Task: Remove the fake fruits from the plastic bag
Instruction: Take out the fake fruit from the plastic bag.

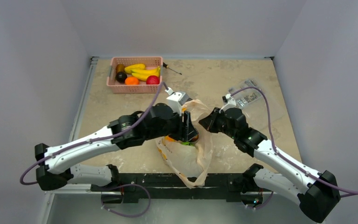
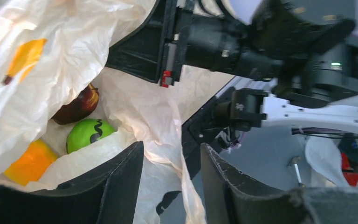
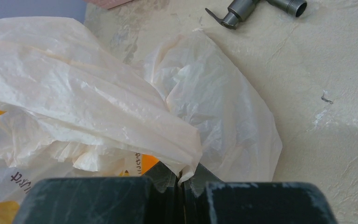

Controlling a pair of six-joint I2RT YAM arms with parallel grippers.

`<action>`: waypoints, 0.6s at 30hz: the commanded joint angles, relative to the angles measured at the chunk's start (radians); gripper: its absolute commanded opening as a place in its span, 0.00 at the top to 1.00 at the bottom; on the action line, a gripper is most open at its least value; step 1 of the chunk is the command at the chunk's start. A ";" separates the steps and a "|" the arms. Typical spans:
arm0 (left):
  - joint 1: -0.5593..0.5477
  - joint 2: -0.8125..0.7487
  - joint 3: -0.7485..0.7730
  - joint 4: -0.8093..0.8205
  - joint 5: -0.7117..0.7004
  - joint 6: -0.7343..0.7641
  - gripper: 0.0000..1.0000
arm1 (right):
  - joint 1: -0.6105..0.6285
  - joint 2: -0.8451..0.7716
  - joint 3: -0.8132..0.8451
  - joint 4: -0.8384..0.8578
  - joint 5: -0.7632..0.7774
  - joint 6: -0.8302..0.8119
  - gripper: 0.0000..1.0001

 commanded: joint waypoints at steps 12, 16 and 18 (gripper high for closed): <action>-0.030 0.267 -0.296 0.406 -0.296 -0.119 0.61 | -0.006 -0.055 0.029 -0.002 0.011 0.059 1.00; -0.023 0.352 -0.250 0.374 -0.367 -0.137 0.53 | -0.006 -0.071 0.014 0.003 0.010 0.061 1.00; -0.013 0.377 -0.255 0.402 -0.374 -0.134 0.51 | -0.005 -0.075 0.012 0.000 0.002 0.060 1.00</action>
